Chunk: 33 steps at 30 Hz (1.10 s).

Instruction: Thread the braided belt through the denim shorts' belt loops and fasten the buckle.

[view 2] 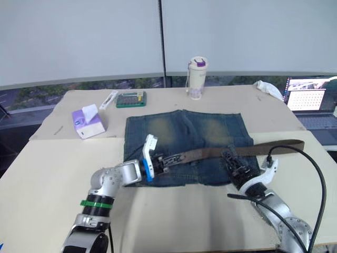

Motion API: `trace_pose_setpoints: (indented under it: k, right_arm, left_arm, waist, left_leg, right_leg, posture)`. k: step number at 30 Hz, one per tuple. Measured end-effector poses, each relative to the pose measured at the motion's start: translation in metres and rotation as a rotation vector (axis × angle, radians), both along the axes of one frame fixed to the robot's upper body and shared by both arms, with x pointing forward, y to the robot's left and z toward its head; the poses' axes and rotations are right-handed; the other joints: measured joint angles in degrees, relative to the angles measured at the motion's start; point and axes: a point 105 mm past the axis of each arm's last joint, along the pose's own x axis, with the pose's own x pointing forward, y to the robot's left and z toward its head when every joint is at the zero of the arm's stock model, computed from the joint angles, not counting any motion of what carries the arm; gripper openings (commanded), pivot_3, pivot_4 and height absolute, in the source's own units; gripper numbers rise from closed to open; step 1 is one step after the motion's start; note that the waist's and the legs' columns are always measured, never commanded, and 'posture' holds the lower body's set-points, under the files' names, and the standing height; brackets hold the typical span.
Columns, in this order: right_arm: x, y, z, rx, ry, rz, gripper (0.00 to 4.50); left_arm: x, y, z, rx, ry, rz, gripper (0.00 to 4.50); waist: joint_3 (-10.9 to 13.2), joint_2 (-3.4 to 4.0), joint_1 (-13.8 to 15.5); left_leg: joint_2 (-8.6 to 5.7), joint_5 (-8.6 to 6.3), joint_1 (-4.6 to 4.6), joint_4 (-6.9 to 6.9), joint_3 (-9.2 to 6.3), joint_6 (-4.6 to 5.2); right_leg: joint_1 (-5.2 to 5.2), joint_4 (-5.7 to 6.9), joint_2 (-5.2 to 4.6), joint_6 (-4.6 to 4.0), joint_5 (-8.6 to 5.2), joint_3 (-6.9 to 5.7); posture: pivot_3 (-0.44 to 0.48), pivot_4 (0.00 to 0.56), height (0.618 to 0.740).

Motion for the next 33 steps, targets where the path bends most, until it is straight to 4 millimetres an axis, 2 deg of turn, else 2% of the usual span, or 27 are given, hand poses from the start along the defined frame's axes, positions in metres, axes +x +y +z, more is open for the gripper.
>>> trace_pose_setpoints:
  k: [4,9,12,16,19,33]
  right_arm:
    - [-0.001,0.017,0.001,-0.045,-0.021,0.072,3.66]
    - [0.012,0.030,0.009,-0.045,-0.068,0.070,3.66]
    - [0.013,0.035,0.010,-0.042,-0.079,0.087,2.88]
    - [0.013,0.035,0.009,-0.048,-0.086,0.097,1.38]
    - [0.013,0.037,0.009,-0.057,-0.087,0.108,0.45]
    - [0.017,0.044,0.005,-0.091,-0.090,0.121,0.45]
  left_arm:
    - [-0.002,-0.008,0.001,-0.010,0.007,-0.010,0.00]
    - [-0.001,-0.006,0.000,-0.001,0.007,-0.004,0.00]
    - [-0.001,-0.005,-0.001,0.005,0.007,-0.001,0.00]
    - [0.000,-0.004,-0.001,0.008,0.006,0.001,0.00]
    - [0.000,-0.004,-0.001,0.007,0.006,0.000,0.00]
    - [-0.001,-0.004,-0.001,0.010,0.006,-0.001,0.00]
  waist:
    - [0.0,-0.04,-0.2]
    - [0.0,-0.01,-0.1]
    - [0.0,0.02,0.3]
    - [0.0,0.02,0.3]
    - [0.0,0.03,0.3]
    - [0.0,0.02,0.3]
  left_leg:
    - [0.02,0.00,0.01,0.00,0.00,0.00]
    - [-0.03,0.01,0.00,0.01,-0.01,-0.02]
    - [-0.08,0.01,0.00,0.02,-0.02,-0.02]
    - [-0.08,0.01,0.01,0.02,-0.02,-0.02]
    - [-0.07,0.01,0.01,0.02,-0.02,-0.02]
    - [-0.07,0.01,0.02,0.02,-0.03,-0.02]
  right_leg:
    - [-0.01,0.00,0.01,0.02,-0.01,0.00]
    - [-0.02,0.01,-0.02,0.02,-0.01,-0.01]
    - [-0.01,0.01,-0.05,0.02,-0.01,-0.01]
    - [-0.01,0.00,-0.06,0.02,-0.01,0.00]
    - [-0.02,0.00,-0.05,0.02,-0.01,0.00]
    - [-0.03,0.00,-0.04,0.02,-0.01,0.00]
  posture:
    - [0.000,0.150,0.740]
    - [0.000,0.150,0.740]
    - [0.000,0.150,0.740]
    - [0.000,0.150,0.740]
    - [0.000,0.150,0.740]
    - [0.000,0.150,0.740]
